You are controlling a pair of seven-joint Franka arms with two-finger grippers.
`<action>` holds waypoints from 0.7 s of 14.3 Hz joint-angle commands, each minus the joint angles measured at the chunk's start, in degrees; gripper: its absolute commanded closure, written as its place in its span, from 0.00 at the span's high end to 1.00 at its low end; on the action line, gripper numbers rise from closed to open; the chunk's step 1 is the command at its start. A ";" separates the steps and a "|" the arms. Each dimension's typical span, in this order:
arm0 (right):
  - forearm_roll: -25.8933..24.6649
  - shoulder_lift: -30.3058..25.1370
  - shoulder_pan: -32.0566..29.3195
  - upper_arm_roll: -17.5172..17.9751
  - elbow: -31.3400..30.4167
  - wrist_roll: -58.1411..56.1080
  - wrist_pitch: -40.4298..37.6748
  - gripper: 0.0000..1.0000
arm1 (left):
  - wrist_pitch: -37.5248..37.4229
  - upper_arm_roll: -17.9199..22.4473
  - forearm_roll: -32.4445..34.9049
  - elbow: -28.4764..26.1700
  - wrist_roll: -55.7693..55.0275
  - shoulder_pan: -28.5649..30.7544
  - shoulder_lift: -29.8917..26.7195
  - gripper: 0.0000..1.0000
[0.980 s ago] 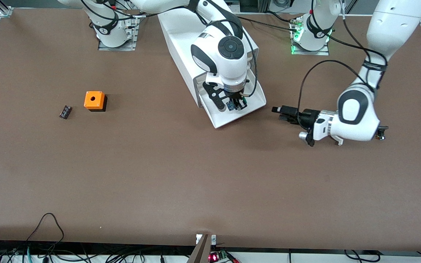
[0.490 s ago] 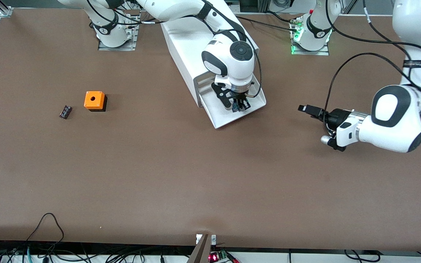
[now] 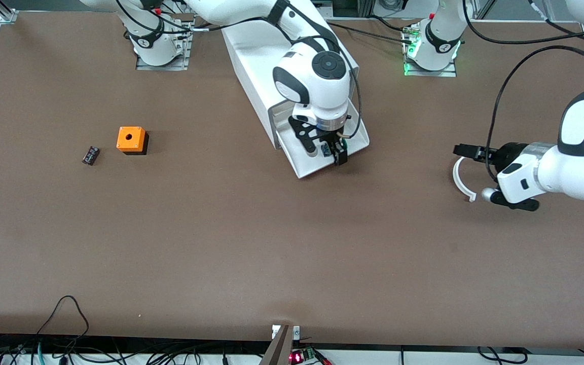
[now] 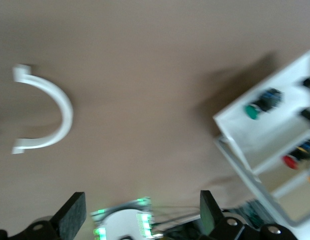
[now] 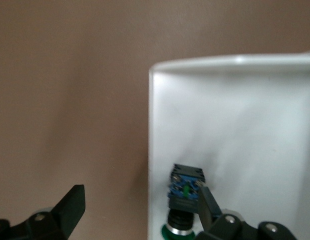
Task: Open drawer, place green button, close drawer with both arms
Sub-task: 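Open the right gripper over the drawer and withdraw it from the cabinet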
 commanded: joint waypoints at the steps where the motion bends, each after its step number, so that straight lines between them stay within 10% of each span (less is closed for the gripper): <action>1: 4.70 -6.03 -6.03 1.36 -0.63 -5.65 -3.49 1.00 | -1.64 -0.28 9.26 5.60 -1.06 -2.22 -0.24 1.00; 5: 9.82 -11.13 -13.24 1.45 -0.63 -20.85 -9.37 1.00 | -0.77 0.07 12.46 9.66 -1.93 -3.72 0.38 1.00; 10: 16.33 -16.85 -23.69 0.66 -2.12 -49.75 -20.70 1.00 | 13.52 -0.02 7.11 1.42 -23.42 -6.27 1.34 1.00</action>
